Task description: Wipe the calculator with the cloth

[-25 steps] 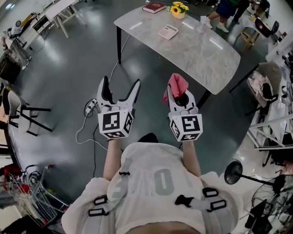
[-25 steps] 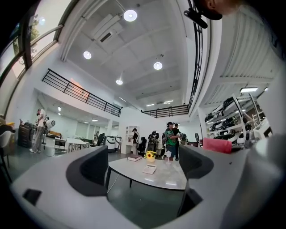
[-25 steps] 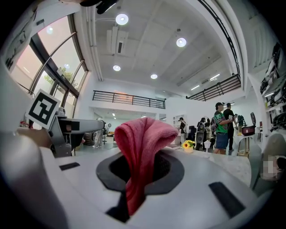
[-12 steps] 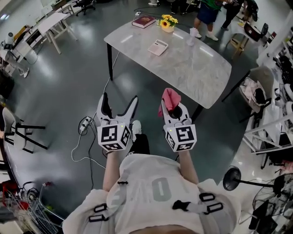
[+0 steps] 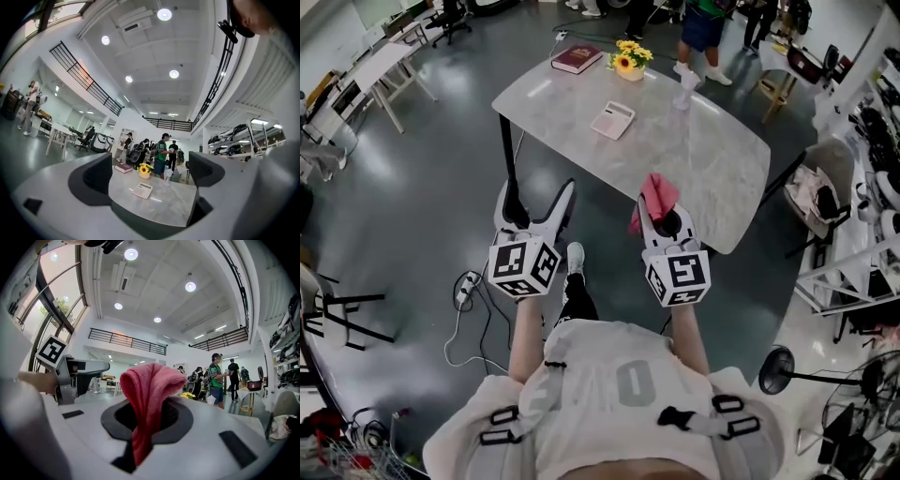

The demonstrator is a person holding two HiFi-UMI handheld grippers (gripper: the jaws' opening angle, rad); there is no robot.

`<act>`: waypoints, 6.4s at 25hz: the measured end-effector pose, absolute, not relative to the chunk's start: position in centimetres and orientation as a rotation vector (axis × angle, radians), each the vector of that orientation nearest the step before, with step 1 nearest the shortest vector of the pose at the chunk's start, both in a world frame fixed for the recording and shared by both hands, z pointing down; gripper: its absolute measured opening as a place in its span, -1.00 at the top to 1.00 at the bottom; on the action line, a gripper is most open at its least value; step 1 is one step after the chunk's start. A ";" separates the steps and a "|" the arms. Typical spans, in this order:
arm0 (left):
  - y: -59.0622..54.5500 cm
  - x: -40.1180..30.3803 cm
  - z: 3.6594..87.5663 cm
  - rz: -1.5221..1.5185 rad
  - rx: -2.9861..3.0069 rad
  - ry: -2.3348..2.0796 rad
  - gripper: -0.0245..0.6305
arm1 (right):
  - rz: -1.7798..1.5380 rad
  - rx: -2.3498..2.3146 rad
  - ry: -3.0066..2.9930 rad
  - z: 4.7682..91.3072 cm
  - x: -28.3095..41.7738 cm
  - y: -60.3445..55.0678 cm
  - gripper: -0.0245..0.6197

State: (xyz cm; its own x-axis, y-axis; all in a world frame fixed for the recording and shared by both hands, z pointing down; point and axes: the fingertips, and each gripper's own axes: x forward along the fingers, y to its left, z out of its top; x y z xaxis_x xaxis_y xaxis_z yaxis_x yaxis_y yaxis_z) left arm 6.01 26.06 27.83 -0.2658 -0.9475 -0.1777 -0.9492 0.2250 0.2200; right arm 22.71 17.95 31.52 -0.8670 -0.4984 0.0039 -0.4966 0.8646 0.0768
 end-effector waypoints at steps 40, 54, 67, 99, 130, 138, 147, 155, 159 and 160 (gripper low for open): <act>-16.3 -23.9 26.7 0.278 -2.173 2.331 -0.57 | -0.036 0.900 -2.935 29.1 -10.0 -20.2 0.75; -27.3 -17.9 28.0 0.247 -2.425 2.149 -0.57 | -0.029 1.291 -2.829 29.4 -0.4 -27.9 0.75; -32.2 -17.4 31.2 0.058 -2.673 1.953 -0.57 | 0.024 1.659 -2.599 30.8 2.5 -28.8 0.75; -29.2 -18.8 61.0 -1.072 -2.908 2.056 -0.57 | 0.102 1.688 -2.402 35.6 2.1 -26.2 0.75; -28.3 -19.4 63.7 -1.295 -2.986 2.151 -0.58 | -0.338 1.274 -1.989 39.3 2.3 -34.0 0.75; -28.4 -19.6 63.7 -1.338 -2.991 2.146 -0.58 | -0.610 0.700 -1.714 48.8 -4.1 -36.5 0.75; -28.4 -19.7 63.7 -1.341 -2.994 2.145 -0.58 | -0.643 0.504 -1.500 56.7 -5.9 -34.4 0.75; -28.7 -20.1 63.8 -1.341 -2.996 2.139 -0.58 | -0.622 0.444 -1.463 59.9 -5.9 -32.8 0.75; -28.8 -19.9 63.9 -1.338 -3.001 2.134 -0.58 | -0.646 0.442 -1.437 60.6 -5.9 -32.4 0.75; -28.9 -20.0 64.0 -1.335 -3.003 2.130 -0.58 | -0.645 0.444 -1.432 60.7 -6.0 -32.5 0.75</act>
State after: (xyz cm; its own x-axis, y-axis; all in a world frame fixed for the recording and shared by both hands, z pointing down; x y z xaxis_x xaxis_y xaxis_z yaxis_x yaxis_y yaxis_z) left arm -19.97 -28.89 64.02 0.2934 -0.4769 0.8285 -0.9536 -0.2075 0.2183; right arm -5.96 -32.45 60.69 0.0171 -0.6477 0.7617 0.1407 0.7558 0.6395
